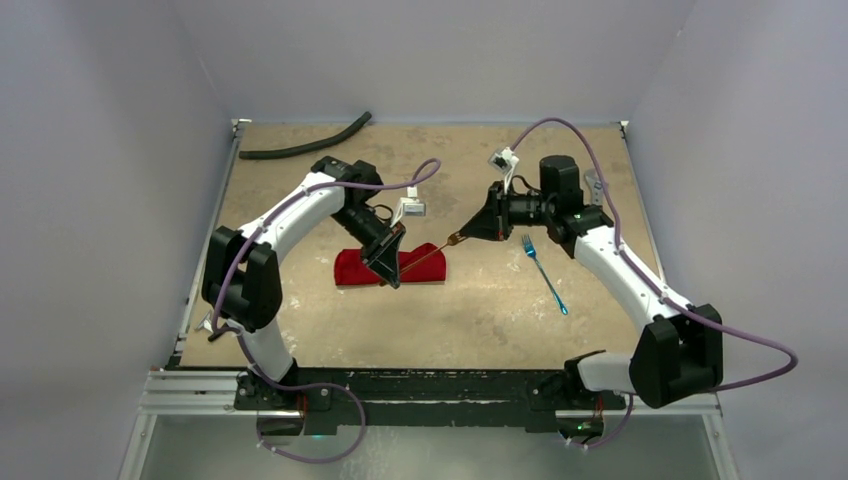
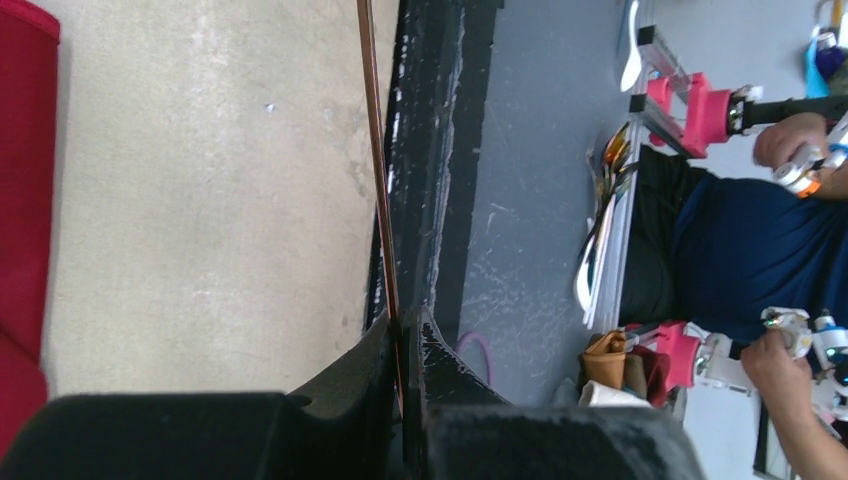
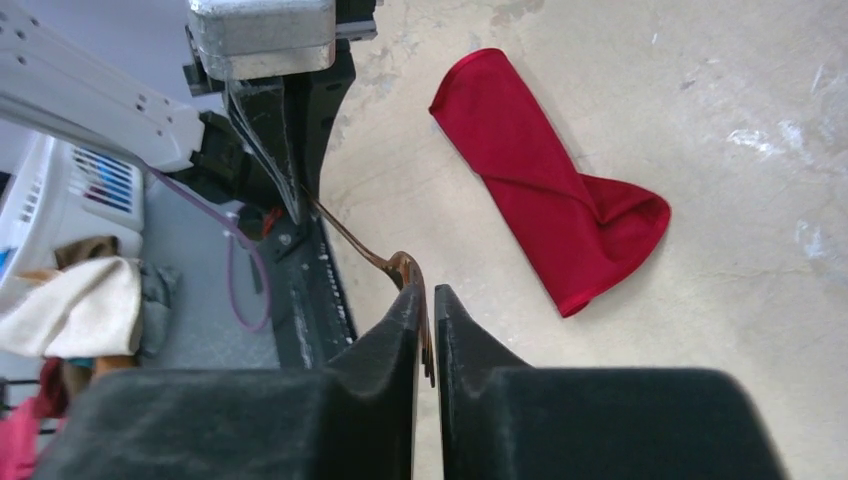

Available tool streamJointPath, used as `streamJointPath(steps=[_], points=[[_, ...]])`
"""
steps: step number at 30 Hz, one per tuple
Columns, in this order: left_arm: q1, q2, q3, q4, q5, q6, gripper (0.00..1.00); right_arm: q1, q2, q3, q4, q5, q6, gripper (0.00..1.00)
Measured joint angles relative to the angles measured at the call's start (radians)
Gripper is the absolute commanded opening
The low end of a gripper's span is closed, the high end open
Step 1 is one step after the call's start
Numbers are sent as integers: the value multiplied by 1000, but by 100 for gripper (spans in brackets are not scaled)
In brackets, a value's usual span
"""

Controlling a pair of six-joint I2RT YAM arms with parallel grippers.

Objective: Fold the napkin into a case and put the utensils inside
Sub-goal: Pass from the left arm to the right, then insert the fork into the folded napkin.

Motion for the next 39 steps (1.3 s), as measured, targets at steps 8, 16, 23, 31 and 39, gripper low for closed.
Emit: streamJointPath(steps=[8, 16, 23, 31, 39], points=[[1, 0, 24, 9, -57, -19, 43, 7, 14, 1, -22, 85, 54, 0], [94, 0, 77, 163, -356, -148, 40, 8, 62, -3, -173, 409, 118, 0], [165, -13, -103, 383, -602, -233, 29, 3, 60, -47, -196, 555, 180, 0], [177, -29, -212, 535, -739, -285, 19, 3, 70, -88, -148, 618, 287, 0], [196, -87, -303, 632, -771, -313, 14, 15, 74, -115, -95, 624, 364, 0]])
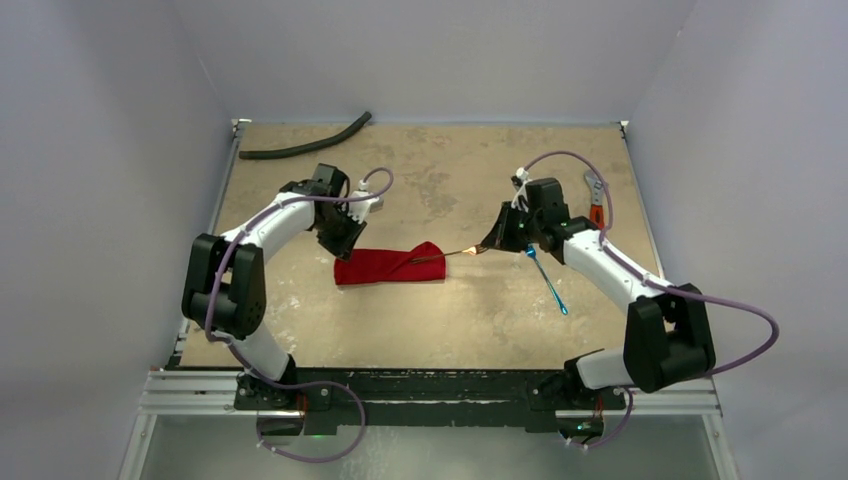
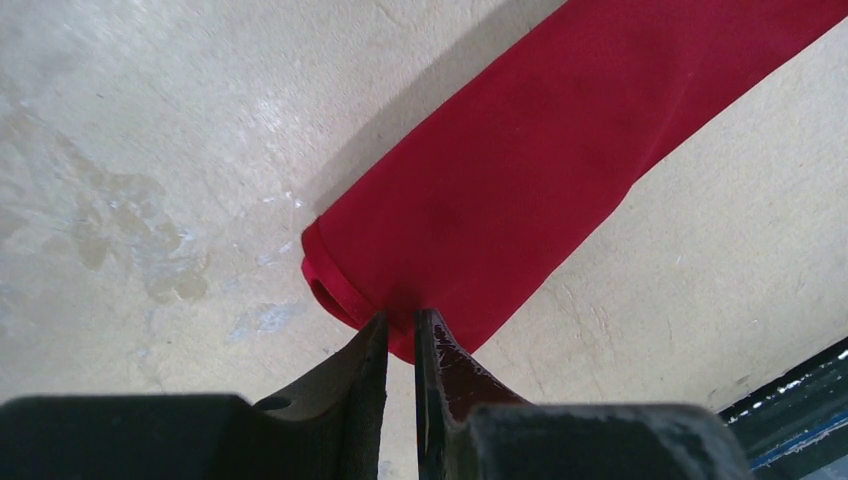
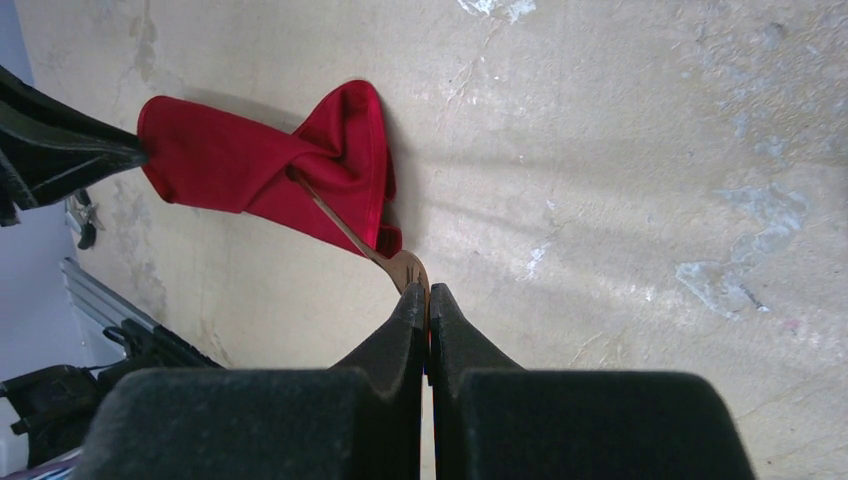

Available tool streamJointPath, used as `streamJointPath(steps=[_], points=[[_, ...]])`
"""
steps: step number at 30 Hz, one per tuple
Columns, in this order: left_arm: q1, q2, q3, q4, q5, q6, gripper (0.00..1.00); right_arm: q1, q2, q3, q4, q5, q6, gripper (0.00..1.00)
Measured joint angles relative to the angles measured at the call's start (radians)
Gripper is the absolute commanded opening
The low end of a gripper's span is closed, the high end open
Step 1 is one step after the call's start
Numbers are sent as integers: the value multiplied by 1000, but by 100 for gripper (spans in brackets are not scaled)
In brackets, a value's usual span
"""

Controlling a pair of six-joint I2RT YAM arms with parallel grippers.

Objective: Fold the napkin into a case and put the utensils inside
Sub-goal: Insert the fork into the folded napkin.

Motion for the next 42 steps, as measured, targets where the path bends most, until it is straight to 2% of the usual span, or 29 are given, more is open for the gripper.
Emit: streamJointPath(steps=[15, 33, 42], points=[[0, -7, -121, 56, -2, 5, 8, 111, 41, -36, 90, 0, 104, 0], [0, -7, -124, 66, 2, 45, 0, 215, 208, -36, 300, 17, 226, 0], [0, -7, -124, 60, 10, 55, 0, 251, 278, -14, 356, 18, 247, 0]])
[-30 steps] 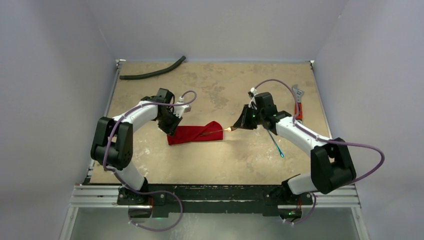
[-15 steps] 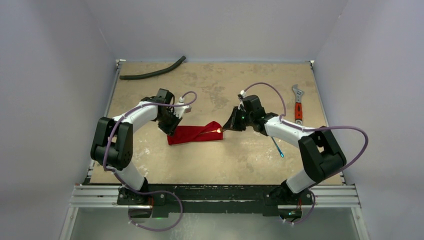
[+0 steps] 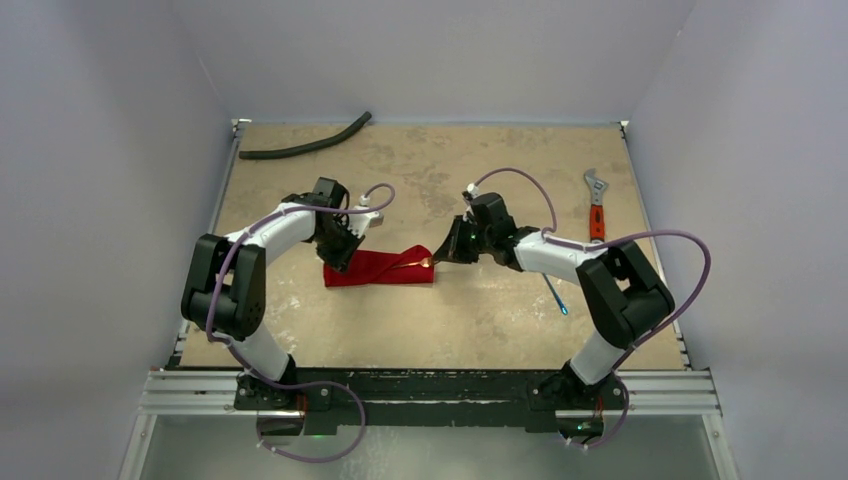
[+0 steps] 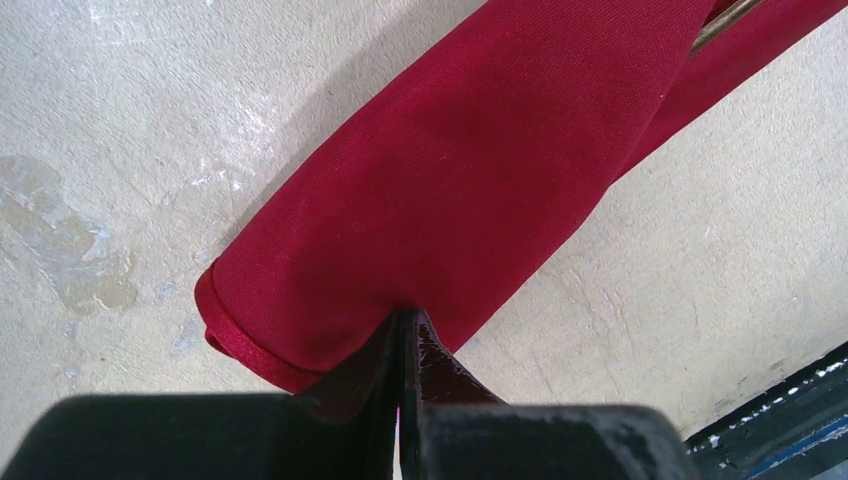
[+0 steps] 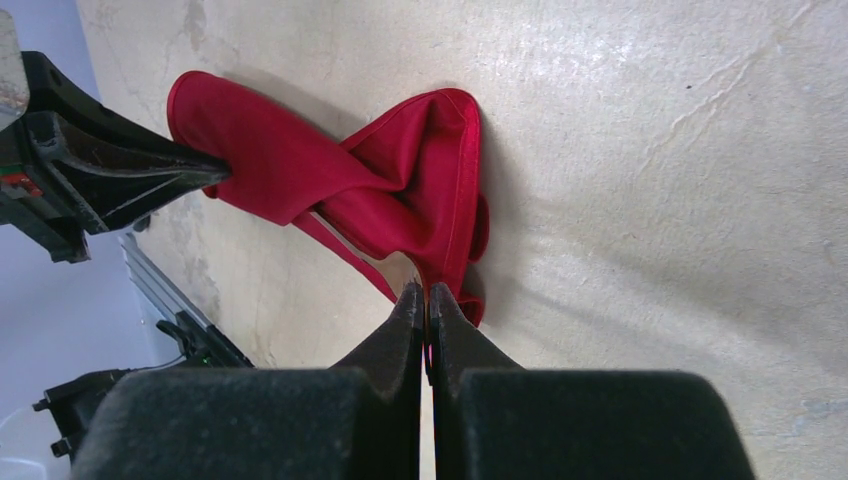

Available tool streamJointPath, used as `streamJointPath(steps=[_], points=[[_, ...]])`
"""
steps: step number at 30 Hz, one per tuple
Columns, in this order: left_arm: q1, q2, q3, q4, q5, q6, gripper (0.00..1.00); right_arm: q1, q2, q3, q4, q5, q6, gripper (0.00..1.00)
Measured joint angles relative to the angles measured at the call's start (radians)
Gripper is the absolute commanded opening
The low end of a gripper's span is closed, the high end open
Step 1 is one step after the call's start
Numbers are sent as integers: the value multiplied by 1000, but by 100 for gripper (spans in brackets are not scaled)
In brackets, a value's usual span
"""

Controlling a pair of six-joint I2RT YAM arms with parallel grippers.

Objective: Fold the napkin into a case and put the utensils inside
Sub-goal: Insert the fork into the folded napkin.

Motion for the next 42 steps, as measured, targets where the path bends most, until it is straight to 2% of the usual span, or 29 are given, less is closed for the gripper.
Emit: streamJointPath(steps=[3, 8, 12, 15, 21, 28, 34, 42], points=[[0, 0, 0, -6, 0, 3, 0, 5, -1, 1, 5, 6, 0, 0], [11, 0, 22, -46, -5, 25, 20, 7, -8, 0, 3, 27, -1, 0], [52, -5, 94, -89, -7, 29, 26, 8, -18, -20, 12, 32, -1, 0], [77, -30, 127, -100, -7, 35, 26, 8, -18, -40, 27, 34, 1, 0], [86, -53, 101, -111, -8, 63, 23, 8, -38, -77, 71, 35, 18, 0], [132, 22, 57, -108, -13, 98, 16, 8, -76, -124, 116, 38, 42, 0], [204, 45, 56, -103, -19, 135, 14, 8, -76, -153, 148, 37, 60, 0], [205, 86, 37, -62, 6, 148, 14, 8, -76, -155, 154, 34, 61, 0]])
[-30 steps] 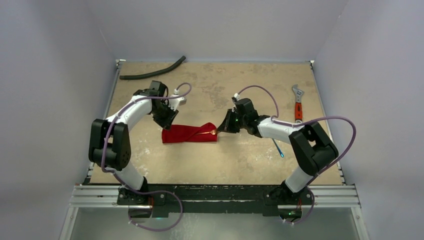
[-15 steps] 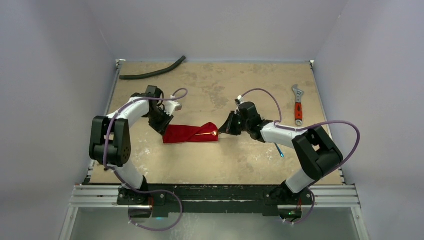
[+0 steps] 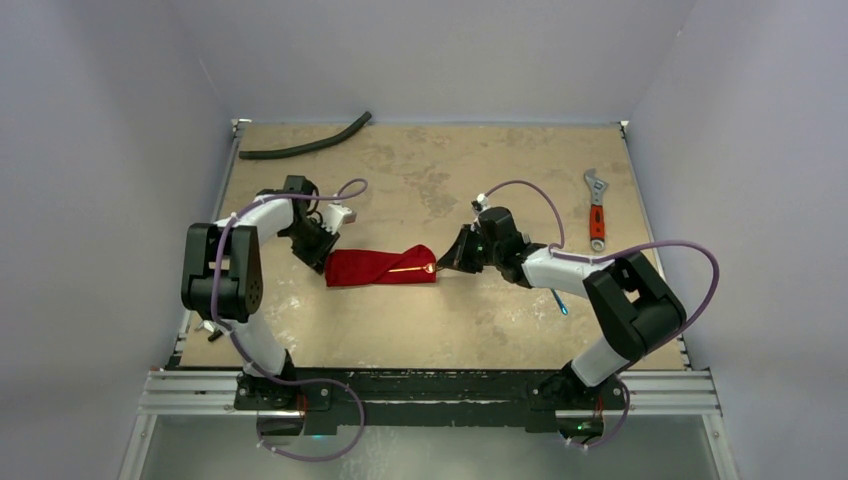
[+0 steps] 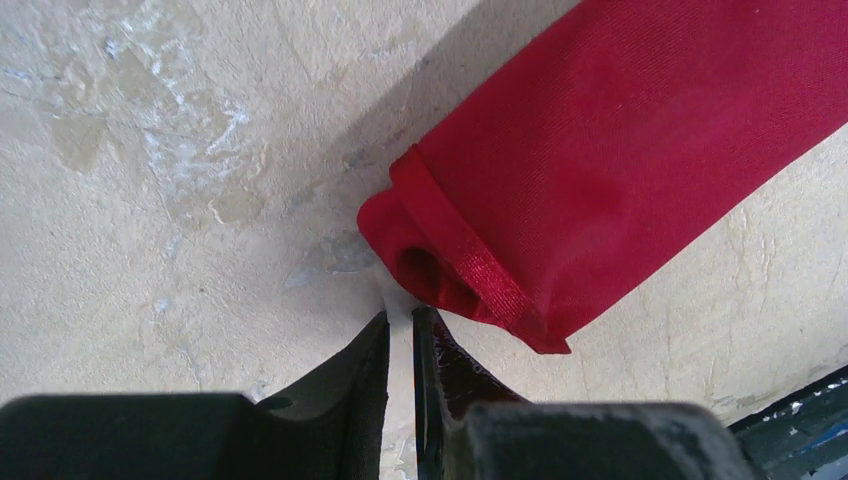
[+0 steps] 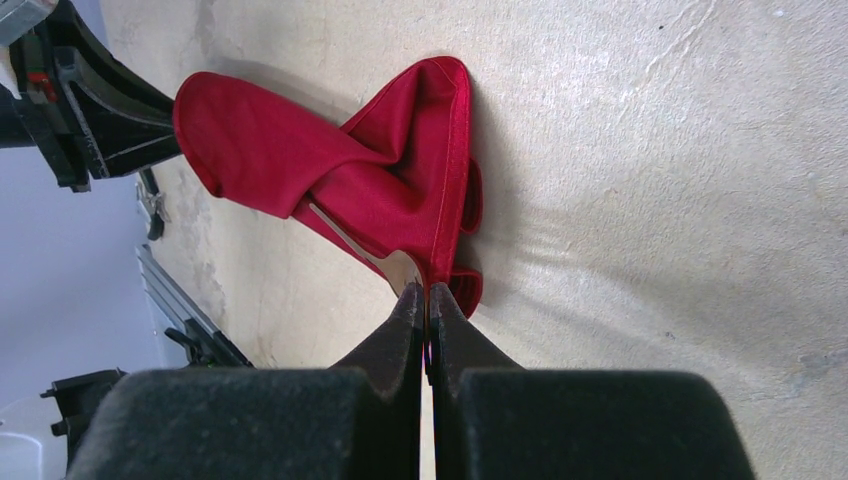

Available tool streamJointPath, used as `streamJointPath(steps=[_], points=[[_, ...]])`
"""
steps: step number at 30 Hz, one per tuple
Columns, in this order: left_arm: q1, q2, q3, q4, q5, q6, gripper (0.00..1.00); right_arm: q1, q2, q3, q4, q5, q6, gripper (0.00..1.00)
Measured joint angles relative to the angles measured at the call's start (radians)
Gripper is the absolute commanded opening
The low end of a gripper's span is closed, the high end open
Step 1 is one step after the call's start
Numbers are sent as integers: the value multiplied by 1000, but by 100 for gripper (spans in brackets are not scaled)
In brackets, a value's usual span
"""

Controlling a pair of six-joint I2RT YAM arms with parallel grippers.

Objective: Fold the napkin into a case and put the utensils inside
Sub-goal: Insert the fork into the folded napkin.

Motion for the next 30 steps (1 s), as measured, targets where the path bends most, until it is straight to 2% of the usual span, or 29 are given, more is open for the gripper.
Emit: streamJointPath(steps=[14, 22, 30], points=[[-24, 13, 2, 18, 2, -1, 12, 0, -6, -90, 140, -61, 57, 0], [-32, 15, 2, 21, 9, 0, 11, 0, -2, -90, 174, -63, 74, 0], [-32, 17, 2, 21, 10, 6, 10, 0, 72, -64, 200, -61, 94, 0]])
